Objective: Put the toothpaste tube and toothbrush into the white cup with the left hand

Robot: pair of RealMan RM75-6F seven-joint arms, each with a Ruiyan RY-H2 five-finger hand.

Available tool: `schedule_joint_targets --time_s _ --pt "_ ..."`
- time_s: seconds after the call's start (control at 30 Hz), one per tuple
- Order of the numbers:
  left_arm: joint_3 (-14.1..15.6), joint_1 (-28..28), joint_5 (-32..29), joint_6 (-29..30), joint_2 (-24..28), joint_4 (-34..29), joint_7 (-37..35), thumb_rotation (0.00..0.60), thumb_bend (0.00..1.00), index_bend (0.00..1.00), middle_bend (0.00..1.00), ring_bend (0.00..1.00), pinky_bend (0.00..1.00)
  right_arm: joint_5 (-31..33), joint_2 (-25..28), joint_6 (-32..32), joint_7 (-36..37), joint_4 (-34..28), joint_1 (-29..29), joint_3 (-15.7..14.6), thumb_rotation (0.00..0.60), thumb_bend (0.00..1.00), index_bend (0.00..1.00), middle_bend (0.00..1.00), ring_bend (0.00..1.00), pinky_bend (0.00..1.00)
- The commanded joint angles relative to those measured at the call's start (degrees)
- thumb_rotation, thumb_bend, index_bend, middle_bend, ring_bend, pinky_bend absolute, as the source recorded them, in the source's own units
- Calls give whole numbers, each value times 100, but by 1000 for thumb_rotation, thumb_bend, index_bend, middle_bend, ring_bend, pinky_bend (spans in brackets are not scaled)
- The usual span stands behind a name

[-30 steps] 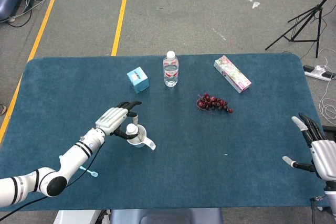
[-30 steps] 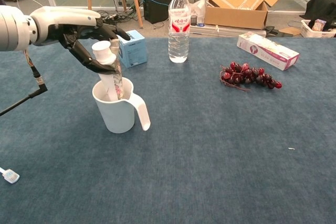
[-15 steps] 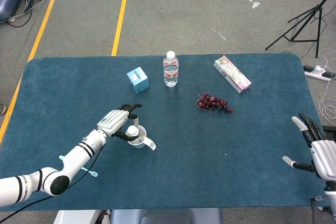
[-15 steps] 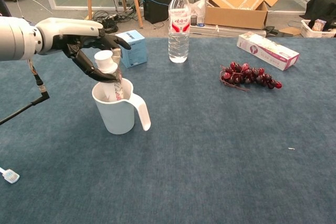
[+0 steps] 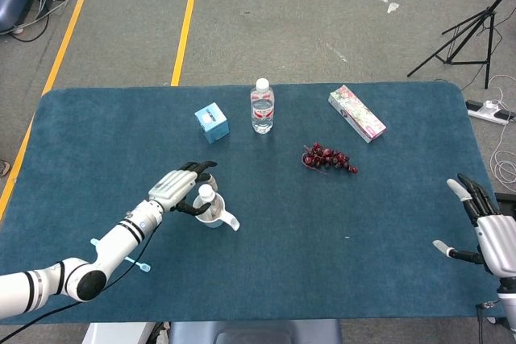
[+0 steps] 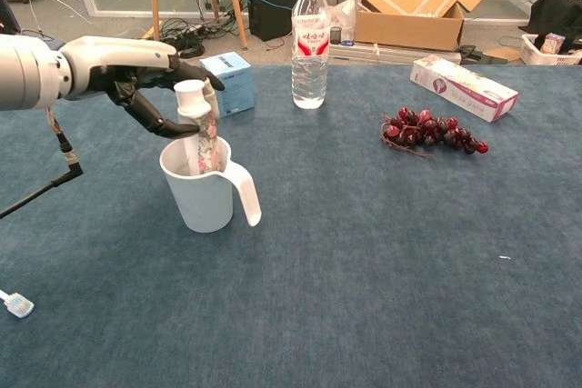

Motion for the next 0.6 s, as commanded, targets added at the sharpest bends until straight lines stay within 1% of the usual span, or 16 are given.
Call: schedule_joint_targets --time_s 0.03,0.2,0.37,0.6 --pt "1 10 10 7 8 -5 -6 600 362 337 88 106 61 3 0 -5 0 0 2 1 600 33 46 37 39 326" --pt "-5 42 60 23 69 -61 -27 600 362 259 88 106 61 2 0 -12 -7 -4 5 -1 600 33 47 37 39 326" --pt "-3 86 93 47 148 -125 -52 600 362 139 88 106 61 0 -5 -19 -15 -3 7 -5 600 33 46 36 39 326" --pt "33 160 158 60 282 -231 -74 600 363 46 88 106 61 9 -7 -33 -21 -4 13 -3 600 33 46 36 39 326"
